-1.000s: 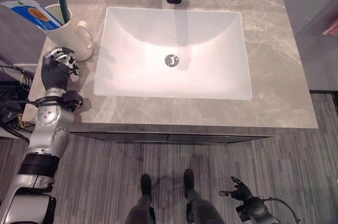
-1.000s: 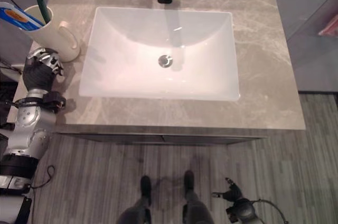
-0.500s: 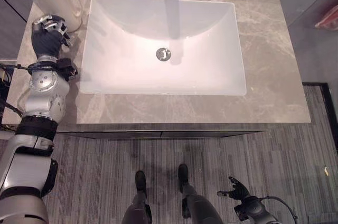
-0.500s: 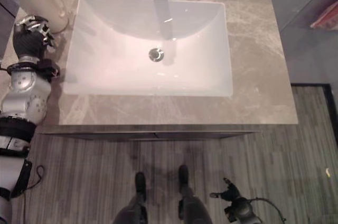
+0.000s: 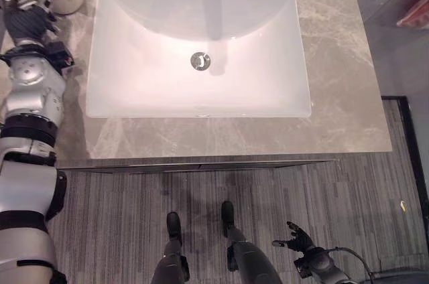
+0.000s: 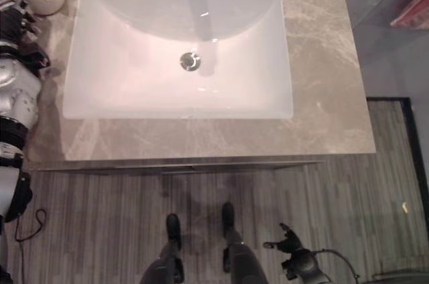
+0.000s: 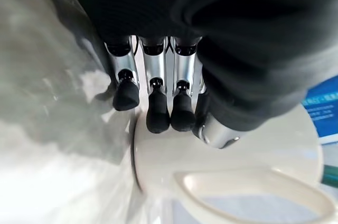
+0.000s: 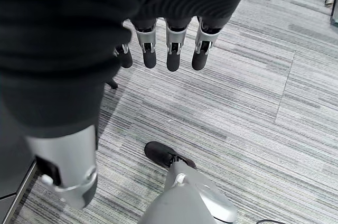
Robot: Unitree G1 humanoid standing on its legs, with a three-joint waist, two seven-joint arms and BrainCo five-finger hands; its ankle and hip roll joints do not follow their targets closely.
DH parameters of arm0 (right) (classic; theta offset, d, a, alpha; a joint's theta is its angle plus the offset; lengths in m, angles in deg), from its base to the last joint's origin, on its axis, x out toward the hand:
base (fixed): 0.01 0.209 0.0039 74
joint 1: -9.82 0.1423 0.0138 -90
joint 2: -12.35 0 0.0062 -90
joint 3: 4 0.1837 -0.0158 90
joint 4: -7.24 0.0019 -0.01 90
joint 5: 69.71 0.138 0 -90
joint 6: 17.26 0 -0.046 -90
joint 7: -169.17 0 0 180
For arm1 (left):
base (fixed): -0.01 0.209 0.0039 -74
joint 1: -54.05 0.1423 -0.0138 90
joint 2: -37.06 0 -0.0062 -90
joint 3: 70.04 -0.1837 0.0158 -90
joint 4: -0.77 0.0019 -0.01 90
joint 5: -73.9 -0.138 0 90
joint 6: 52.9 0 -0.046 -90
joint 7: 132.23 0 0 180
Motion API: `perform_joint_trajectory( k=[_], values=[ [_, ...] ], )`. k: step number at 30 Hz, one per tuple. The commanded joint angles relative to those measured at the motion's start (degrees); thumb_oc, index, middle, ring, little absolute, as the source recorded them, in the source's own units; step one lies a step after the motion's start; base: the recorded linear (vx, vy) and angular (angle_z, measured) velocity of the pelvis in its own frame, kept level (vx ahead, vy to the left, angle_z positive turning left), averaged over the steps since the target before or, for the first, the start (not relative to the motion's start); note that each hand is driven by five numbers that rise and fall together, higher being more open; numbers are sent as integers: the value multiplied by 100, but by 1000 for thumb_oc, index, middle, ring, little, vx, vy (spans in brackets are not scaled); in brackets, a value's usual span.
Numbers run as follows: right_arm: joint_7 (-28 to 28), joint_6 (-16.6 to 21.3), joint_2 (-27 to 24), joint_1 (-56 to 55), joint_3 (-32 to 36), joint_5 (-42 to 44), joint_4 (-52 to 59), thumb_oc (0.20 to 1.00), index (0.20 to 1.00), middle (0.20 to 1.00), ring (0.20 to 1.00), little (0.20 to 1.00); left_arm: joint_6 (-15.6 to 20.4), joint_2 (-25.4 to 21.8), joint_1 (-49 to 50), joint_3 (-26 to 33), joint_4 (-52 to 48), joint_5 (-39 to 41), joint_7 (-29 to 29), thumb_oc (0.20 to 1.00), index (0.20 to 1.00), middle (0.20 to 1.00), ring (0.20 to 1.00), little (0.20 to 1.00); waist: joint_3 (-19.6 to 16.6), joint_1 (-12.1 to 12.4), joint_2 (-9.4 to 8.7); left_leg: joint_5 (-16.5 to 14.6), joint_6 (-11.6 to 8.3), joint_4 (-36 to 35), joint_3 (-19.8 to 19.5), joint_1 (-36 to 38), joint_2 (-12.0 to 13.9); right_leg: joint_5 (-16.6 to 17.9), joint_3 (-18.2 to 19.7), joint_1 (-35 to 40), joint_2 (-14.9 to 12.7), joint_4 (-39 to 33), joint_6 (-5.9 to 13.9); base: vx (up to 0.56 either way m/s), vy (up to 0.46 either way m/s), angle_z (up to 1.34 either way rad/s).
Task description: Put brush and paste in cup on sink, flatten towel.
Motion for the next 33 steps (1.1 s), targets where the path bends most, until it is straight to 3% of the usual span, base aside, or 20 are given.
perform_joint_trajectory(
  k=[1,8,24,33],
  values=[
    [-1,91,-259,-126,95,263,53,1000,1000,1000,1000,1000,149,-237,-600,-215,308,-43,57,200,200,200,200,200,87,101,92,-6,-349,16,17,280,313,215,30,119,-570,-10,770,-1,32,-4],
    [-12,130,-297,-196,148,301,62,1000,1000,1000,1000,1000,95,-325,-963,-416,782,-178,177,200,200,200,200,200,62,36,137,-20,-322,16,73,171,263,304,39,-18,-635,-10,824,-5,55,-2],
    [-27,204,-417,-284,119,165,456,1000,1000,1000,1000,1000,199,207,-830,-459,488,-409,186,200,200,200,200,200,38,-21,164,-40,-291,16,132,124,191,355,8,-91,-685,-10,837,-2,12,-1],
    [23,177,-366,-267,-2,68,353,1000,1000,1000,1000,1000,152,488,-938,-261,724,-944,-437,200,200,200,200,200,28,-3,146,-47,-301,16,145,236,226,332,-47,6,-677,-10,817,1,-4,0]
  ],
)
